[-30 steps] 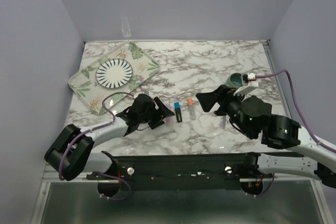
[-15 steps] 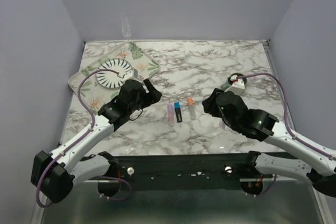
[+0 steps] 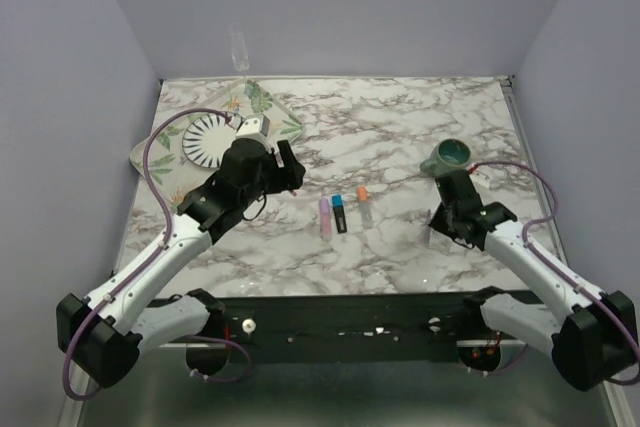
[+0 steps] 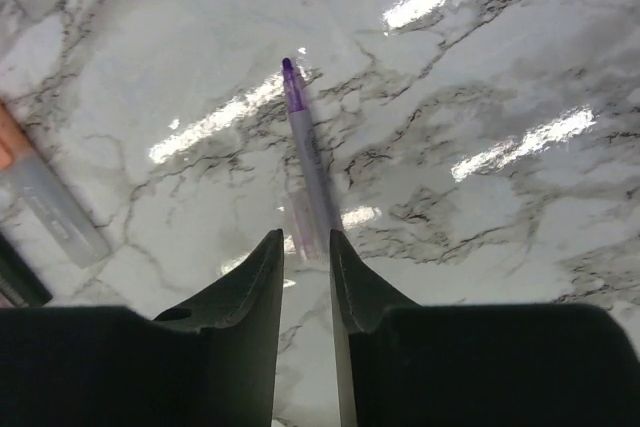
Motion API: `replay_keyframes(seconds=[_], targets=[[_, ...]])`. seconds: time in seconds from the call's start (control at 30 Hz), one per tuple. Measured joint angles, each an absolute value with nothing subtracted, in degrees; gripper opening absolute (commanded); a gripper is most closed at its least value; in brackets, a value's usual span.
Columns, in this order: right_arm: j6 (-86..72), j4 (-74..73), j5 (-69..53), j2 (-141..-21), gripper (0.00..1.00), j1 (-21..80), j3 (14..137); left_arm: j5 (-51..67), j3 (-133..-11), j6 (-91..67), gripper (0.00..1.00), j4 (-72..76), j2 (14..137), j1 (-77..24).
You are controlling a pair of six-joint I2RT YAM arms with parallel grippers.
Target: Insert the pens into the pen caps
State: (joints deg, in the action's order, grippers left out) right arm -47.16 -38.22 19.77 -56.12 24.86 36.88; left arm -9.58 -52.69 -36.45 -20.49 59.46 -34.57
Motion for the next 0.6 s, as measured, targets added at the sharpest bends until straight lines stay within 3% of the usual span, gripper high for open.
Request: replay_keyframes(seconds=[0.23, 0.6], targets=[[-39.5, -35.5, 14.5, -71.9, 0.28, 20.1, 40.7, -8.9, -53.7, -33.0, 0.84, -22.3, 58.4, -34.6], [-35.7, -31.9, 12.8, -79.7, 0.27, 18.9, 43.0, -9.3, -53.7, -30.6, 0.84, -23.0, 55.6, -34.6]])
